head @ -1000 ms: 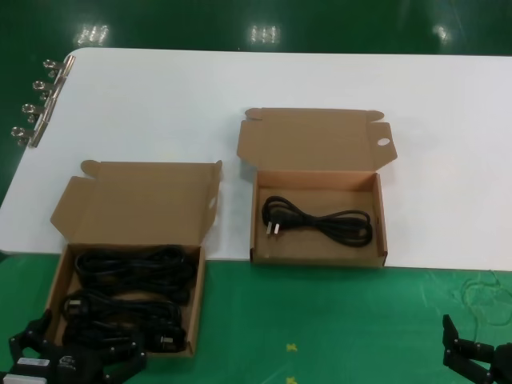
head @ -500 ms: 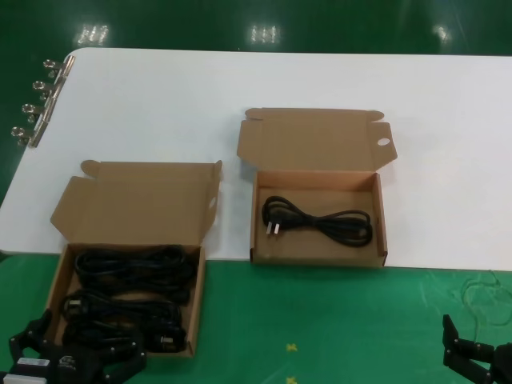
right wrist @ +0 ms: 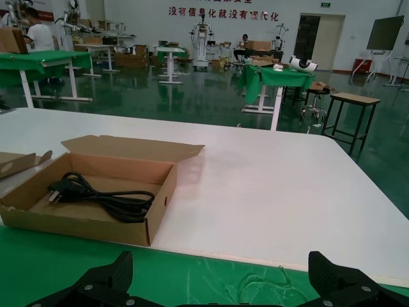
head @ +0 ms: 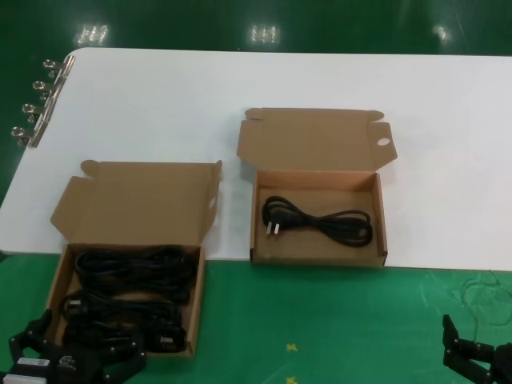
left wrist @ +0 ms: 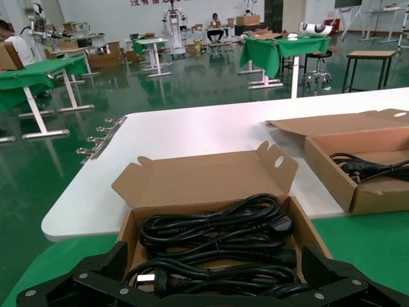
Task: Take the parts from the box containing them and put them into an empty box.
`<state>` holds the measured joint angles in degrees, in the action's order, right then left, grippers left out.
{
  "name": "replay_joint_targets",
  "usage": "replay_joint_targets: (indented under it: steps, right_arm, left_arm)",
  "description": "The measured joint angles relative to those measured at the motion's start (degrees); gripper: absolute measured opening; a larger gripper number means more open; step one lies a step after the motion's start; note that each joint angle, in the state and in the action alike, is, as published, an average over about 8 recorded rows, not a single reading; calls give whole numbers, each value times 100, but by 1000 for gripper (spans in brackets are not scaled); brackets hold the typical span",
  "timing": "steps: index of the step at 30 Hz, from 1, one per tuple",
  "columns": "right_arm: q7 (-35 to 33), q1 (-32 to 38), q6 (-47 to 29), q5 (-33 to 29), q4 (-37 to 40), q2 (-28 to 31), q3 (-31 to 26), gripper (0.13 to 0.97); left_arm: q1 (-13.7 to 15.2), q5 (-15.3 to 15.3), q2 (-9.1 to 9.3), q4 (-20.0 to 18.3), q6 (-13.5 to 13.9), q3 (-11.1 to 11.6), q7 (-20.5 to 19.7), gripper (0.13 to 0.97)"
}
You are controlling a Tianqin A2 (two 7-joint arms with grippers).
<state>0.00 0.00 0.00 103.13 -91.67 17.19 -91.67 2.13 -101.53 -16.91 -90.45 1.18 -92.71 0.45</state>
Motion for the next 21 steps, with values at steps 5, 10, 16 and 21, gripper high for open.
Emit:
replay_joint_targets:
  steps: [5,10,16,21]
  right_arm:
    - [0,0,0,0,0,0,0,966]
    - [0,0,0,0,0,0,0,966]
    - [0,0,0,0,0,0,0,966]
    - [0,0,0,0,0,0,0,966]
  left_arm:
    - [0,0,0,0,0,0,0,966]
    - [0,0,0,0,0,0,0,966]
    - [0,0,0,0,0,0,0,966]
    - [0,0,0,0,0,0,0,966]
